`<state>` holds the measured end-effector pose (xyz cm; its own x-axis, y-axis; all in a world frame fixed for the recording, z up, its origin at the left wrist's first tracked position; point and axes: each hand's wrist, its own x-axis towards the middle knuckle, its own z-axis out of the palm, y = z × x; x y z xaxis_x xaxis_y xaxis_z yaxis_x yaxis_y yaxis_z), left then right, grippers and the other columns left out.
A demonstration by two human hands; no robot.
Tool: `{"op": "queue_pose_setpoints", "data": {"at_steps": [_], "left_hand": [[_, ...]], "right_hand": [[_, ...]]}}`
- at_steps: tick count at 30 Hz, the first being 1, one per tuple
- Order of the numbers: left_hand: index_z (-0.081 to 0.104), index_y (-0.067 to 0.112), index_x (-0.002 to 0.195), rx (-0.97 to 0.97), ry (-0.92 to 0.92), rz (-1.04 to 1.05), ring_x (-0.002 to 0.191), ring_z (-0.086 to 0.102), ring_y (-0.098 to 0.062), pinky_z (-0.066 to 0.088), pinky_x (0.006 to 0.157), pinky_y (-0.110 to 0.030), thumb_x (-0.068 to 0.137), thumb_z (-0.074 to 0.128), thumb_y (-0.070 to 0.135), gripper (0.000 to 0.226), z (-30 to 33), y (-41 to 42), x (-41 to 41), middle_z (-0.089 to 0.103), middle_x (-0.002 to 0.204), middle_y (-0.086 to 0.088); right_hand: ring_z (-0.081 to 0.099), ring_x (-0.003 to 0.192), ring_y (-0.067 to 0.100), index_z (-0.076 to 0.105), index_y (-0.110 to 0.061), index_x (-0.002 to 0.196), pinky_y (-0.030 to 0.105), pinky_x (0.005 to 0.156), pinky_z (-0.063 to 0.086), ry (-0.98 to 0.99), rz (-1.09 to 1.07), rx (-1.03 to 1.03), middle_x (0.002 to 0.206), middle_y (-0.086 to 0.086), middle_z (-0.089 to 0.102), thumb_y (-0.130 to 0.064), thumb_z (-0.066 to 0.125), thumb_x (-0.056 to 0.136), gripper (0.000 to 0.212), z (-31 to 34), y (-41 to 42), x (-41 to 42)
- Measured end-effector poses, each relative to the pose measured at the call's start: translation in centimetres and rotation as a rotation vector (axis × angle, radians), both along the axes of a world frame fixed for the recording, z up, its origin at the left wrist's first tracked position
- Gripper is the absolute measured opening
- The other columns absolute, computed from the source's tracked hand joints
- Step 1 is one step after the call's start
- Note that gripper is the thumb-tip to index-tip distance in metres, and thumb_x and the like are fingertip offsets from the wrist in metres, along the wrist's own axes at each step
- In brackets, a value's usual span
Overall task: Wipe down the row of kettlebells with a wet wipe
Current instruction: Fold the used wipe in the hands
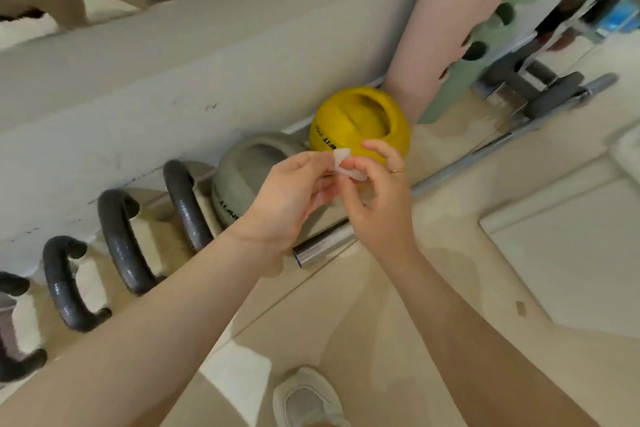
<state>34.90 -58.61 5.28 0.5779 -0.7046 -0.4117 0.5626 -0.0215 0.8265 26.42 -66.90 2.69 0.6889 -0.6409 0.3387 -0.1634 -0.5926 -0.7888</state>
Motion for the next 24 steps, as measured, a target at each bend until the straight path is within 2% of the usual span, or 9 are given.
{"op": "queue_pose_setpoints", "data": {"at_steps": [2, 5, 7, 9, 12, 14, 16, 21, 24], "left_hand": [[0.060, -0.001, 0.101, 0.020, -0.033, -0.055, 0.070, 0.065, -0.011, 0.054, 0.068, -0.018, 0.093, 0.050, 0.008, 0.016, 1.3, -3.6, -1.1, 0.067, 0.085, -0.010], [0.059, 0.005, 0.087, 0.011, -0.080, -0.172, 0.061, 0.064, -0.006, 0.054, 0.059, -0.014, 0.092, 0.052, 0.003, 0.009, 2.8, -9.0, -3.5, 0.064, 0.077, -0.007], [0.057, 0.010, 0.081, -0.011, -0.124, -0.246, 0.057, 0.064, -0.005, 0.054, 0.058, -0.017, 0.089, 0.055, 0.001, 0.013, 3.6, -12.6, -5.9, 0.065, 0.067, -0.001], [0.057, 0.015, 0.079, 0.007, -0.232, -0.325, 0.059, 0.061, -0.006, 0.051, 0.064, -0.021, 0.086, 0.061, 0.002, 0.015, 4.2, -15.9, -8.6, 0.063, 0.065, 0.002], [0.062, 0.022, 0.077, 0.024, -0.377, -0.482, 0.059, 0.056, 0.004, 0.041, 0.062, -0.013, 0.083, 0.066, 0.011, 0.013, 5.6, -20.3, -12.6, 0.062, 0.070, 0.008], [0.064, 0.026, 0.078, -0.013, -0.445, -0.563, 0.059, 0.055, 0.012, 0.040, 0.061, -0.006, 0.085, 0.064, 0.015, 0.014, 6.7, -23.1, -15.0, 0.062, 0.072, 0.015], [0.067, 0.025, 0.087, -0.069, -0.650, -0.625, 0.072, 0.055, 0.007, 0.040, 0.068, -0.007, 0.088, 0.058, 0.014, 0.013, 7.6, -25.7, -17.3, 0.062, 0.086, 0.015], [0.059, 0.018, 0.121, -0.256, -1.581, -0.679, 0.123, 0.043, -0.022, 0.032, 0.097, -0.031, 0.090, 0.045, 0.010, 0.035, 8.3, -30.6, -20.4, 0.056, 0.128, 0.001], [0.049, 0.027, 0.132, -0.167, -1.813, -0.837, 0.139, 0.021, -0.024, 0.016, 0.106, -0.036, 0.093, 0.043, 0.020, 0.040, 7.5, -32.0, -21.2, 0.038, 0.146, 0.001]], "right_hand": [[0.054, 0.098, -0.002, 0.066, 0.001, 0.097, 0.000, 0.085, 0.035, -0.006, -0.012, -0.048, 0.119, 0.016, 0.049, -0.023, 0.063, 0.080, 0.030, 1.3, -2.8, -2.3], [0.050, 0.095, 0.012, 0.067, -0.007, 0.097, 0.007, 0.083, 0.034, 0.081, -0.162, -0.190, 0.105, 0.011, 0.057, -0.031, 0.061, 0.079, 0.030, 2.7, -7.2, -6.1], [0.047, 0.089, 0.011, 0.064, -0.010, 0.096, 0.014, 0.078, 0.035, 0.124, -0.257, -0.241, 0.099, 0.007, 0.060, -0.029, 0.062, 0.079, 0.026, 3.5, -10.2, -8.9], [0.048, 0.076, 0.006, 0.057, -0.012, 0.101, 0.012, 0.069, 0.036, 0.110, -0.319, -0.145, 0.093, -0.001, 0.061, -0.023, 0.066, 0.081, 0.024, 4.5, -12.5, -11.9], [0.051, 0.066, -0.001, 0.054, -0.014, 0.106, 0.010, 0.063, 0.040, 0.069, -0.433, -0.094, 0.086, -0.021, 0.054, -0.014, 0.062, 0.086, 0.021, 6.0, -15.5, -16.4], [0.050, 0.067, 0.002, 0.059, -0.013, 0.101, 0.010, 0.065, 0.039, 0.069, -0.540, -0.168, 0.091, -0.013, 0.058, -0.012, 0.059, 0.088, 0.013, 7.1, -17.6, -19.2], [0.051, 0.070, 0.005, 0.062, -0.012, 0.097, 0.008, 0.066, 0.038, 0.058, -0.697, -0.209, 0.095, -0.005, 0.059, -0.011, 0.057, 0.088, 0.010, 8.3, -19.6, -21.9], [0.055, 0.071, 0.009, 0.062, -0.007, 0.099, 0.002, 0.069, 0.038, 0.032, -0.900, -0.298, 0.104, 0.003, 0.056, -0.005, 0.051, 0.087, 0.016, 11.0, -24.3, -26.2], [0.061, 0.085, 0.021, 0.064, -0.008, 0.099, 0.015, 0.073, 0.042, 0.206, -0.823, -0.206, 0.109, 0.010, 0.060, -0.002, 0.047, 0.086, 0.023, 10.5, -26.6, -26.8]]}}
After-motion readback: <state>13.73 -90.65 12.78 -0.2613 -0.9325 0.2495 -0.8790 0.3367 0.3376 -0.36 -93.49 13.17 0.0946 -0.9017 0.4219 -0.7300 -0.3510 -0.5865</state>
